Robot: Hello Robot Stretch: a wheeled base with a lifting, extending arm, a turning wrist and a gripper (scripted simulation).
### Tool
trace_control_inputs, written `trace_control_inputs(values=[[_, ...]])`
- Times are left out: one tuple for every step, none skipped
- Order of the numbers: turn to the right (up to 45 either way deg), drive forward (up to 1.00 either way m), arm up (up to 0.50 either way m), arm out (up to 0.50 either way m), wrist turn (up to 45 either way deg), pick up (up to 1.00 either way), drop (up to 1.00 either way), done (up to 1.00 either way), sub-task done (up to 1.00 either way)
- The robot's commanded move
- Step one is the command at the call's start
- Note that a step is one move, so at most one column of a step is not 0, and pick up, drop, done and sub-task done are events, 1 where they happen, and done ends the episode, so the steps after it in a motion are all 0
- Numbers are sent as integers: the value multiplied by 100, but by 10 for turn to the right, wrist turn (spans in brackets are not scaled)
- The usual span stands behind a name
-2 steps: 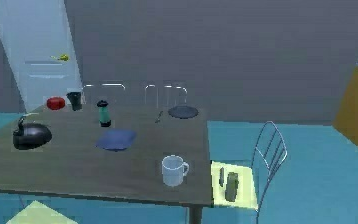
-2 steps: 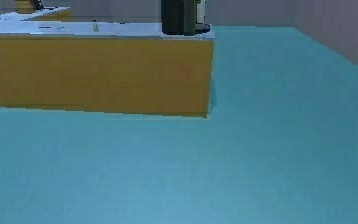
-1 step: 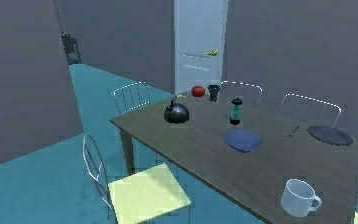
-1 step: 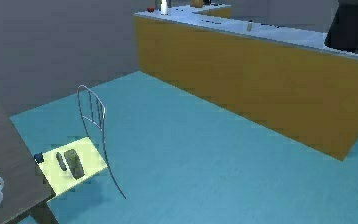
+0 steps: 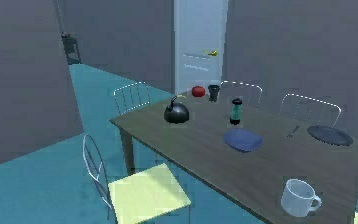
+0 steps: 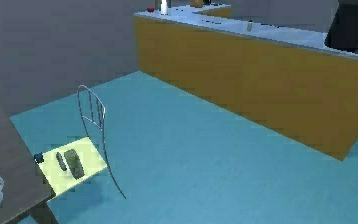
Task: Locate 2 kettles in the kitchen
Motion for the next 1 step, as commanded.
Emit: trace_control_inputs(values=[[-450, 0, 0, 0, 0, 0, 0, 0, 0]])
